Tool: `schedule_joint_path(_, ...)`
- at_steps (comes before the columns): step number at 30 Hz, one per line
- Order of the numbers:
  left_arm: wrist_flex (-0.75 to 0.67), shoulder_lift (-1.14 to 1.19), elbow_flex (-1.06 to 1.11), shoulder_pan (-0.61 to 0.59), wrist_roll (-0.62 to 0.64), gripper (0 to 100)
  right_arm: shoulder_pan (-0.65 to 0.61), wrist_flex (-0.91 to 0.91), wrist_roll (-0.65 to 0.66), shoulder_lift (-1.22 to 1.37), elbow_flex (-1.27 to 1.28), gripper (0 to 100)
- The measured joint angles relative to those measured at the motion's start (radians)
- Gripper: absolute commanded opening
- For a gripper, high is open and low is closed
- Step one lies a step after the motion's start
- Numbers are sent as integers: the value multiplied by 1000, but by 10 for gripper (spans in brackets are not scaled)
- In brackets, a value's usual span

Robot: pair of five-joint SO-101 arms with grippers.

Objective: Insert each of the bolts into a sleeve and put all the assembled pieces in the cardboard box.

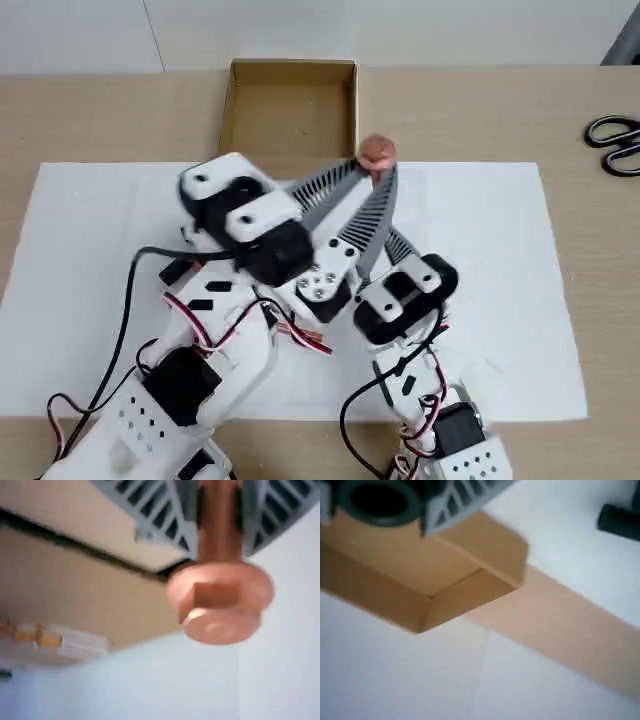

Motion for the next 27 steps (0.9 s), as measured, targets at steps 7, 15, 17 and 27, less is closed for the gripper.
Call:
schedule_joint_path(7,109,0,0,-52,97,6,15,-147,5,0,0,5)
schedule_joint_path(15,114,0,0,-74,121,6,18,-216,5,0,0,5)
schedule_joint_path(17,95,0,0,-74,121,6,18,-216,5,0,0,5)
schedule_joint_path(27,-44,0,84,-72,121,6,18,-216,5,0,0,5)
